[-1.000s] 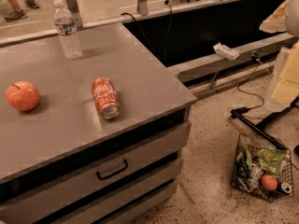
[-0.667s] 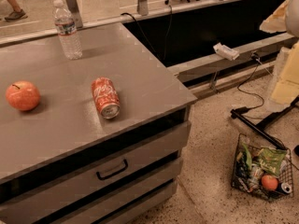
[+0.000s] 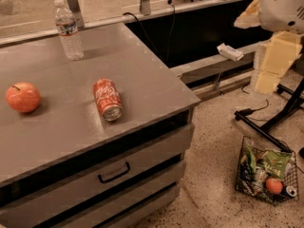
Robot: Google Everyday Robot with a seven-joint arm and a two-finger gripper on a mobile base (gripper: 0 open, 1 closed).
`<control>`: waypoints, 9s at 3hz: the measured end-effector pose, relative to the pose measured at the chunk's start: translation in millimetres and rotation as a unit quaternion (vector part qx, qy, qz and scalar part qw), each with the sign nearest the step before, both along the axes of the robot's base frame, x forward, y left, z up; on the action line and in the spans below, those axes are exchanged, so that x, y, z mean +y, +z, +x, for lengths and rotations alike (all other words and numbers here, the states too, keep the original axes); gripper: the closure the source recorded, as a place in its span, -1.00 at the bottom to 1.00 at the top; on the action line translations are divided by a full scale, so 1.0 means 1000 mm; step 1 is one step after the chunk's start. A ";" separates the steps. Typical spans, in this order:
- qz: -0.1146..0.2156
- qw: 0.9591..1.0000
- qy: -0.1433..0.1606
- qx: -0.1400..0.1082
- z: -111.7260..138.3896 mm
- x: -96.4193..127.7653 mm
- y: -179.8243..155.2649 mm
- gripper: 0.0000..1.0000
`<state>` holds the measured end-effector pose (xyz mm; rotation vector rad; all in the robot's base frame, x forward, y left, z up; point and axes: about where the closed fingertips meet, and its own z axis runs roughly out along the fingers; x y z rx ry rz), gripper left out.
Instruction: Move coke can near apple
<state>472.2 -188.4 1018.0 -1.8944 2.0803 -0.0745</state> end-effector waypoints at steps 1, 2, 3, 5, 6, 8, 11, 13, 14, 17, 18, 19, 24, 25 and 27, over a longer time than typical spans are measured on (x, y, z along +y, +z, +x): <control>-0.009 0.993 0.116 0.005 0.032 0.040 -0.011 -1.00; -0.003 0.972 0.234 0.006 0.056 0.085 -0.026 -1.00; -0.017 0.942 0.335 0.001 0.059 0.126 -0.038 -1.00; -0.030 0.888 0.459 0.001 0.048 0.184 -0.081 -1.00; -0.028 0.888 0.458 -0.009 0.051 0.188 -0.080 -1.00; -0.046 0.865 0.500 -0.019 0.055 0.194 -0.083 -1.00; -0.124 0.709 0.689 -0.085 0.082 0.228 -0.089 -1.00; -0.104 0.694 0.706 -0.100 0.084 0.235 -0.096 -1.00; -0.074 0.666 0.733 -0.116 0.083 0.246 -0.113 -1.00; -0.064 0.605 0.788 -0.093 0.073 0.274 -0.151 -0.64; -0.065 0.592 0.799 -0.089 0.070 0.281 -0.155 -0.18; -0.065 0.582 0.806 -0.087 0.067 0.287 -0.159 0.24; -0.055 0.569 0.813 -0.114 0.070 0.297 -0.152 1.00; -0.053 0.560 0.814 -0.144 0.078 0.300 -0.139 1.00; -0.054 0.528 0.825 -0.194 0.095 0.318 -0.118 1.00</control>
Offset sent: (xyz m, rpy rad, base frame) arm 0.0472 0.1147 -0.0514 -0.0345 0.1746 0.7891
